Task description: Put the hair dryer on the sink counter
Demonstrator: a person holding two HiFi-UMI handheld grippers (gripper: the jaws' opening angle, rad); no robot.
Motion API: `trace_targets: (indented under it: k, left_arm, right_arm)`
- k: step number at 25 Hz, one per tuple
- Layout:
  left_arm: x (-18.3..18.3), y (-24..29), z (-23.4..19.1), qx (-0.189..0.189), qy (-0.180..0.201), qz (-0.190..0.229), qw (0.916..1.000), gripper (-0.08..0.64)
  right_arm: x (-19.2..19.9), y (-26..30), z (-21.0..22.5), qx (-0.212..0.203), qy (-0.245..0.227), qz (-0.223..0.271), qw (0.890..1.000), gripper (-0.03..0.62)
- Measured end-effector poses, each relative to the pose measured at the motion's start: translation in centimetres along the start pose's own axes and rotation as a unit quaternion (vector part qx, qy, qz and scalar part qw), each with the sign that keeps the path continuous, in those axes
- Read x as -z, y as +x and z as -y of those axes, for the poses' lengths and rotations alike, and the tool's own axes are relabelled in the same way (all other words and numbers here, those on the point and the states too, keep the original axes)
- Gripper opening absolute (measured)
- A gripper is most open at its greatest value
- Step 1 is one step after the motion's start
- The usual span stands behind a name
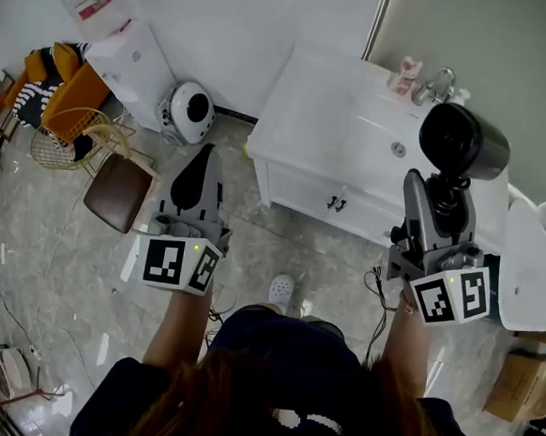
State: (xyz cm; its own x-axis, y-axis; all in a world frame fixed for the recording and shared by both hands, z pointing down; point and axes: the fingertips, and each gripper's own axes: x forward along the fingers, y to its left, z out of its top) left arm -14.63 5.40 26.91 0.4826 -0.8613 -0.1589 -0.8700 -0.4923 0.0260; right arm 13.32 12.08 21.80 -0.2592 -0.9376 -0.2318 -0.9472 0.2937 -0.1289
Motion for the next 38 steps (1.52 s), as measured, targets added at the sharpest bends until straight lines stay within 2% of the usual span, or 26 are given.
trace_targets:
  k: [7, 15, 28, 33, 38]
  left_arm:
    - [0.6, 5.2, -2.6, 0.01, -0.002, 0.0, 0.9999, 0.018]
    - [2.9, 10.9, -4.6, -0.008, -0.007, -0.008, 0.9999, 0.018]
    - [3.1, 27.4, -4.4, -0.085, 0.01, 0.005, 0.9963, 0.018]
    - [4.0, 30.9, -4.4, -0.119, 0.014, 0.001, 0.9928, 0.018]
    - [6.1, 33.5, -5.1, -0.13, 0.013, -0.014, 0.9914, 0.018]
  right_arm:
    - [0.8, 4.7, 1.5, 0.008, 0.005, 0.0, 1.0, 0.296]
    - [2.7, 10.9, 5.1, -0.005, 0.01, -0.008, 1.0, 0.296]
    - [3.4, 26.5, 17.5, -0.096, 0.027, -0.024, 0.995, 0.296]
    - [5.4, 31.1, 20.1, -0.132, 0.043, -0.044, 0.989, 0.296]
    - [9.0, 34.2, 21.3, -0.14, 0.073, -0.072, 0.985, 0.296]
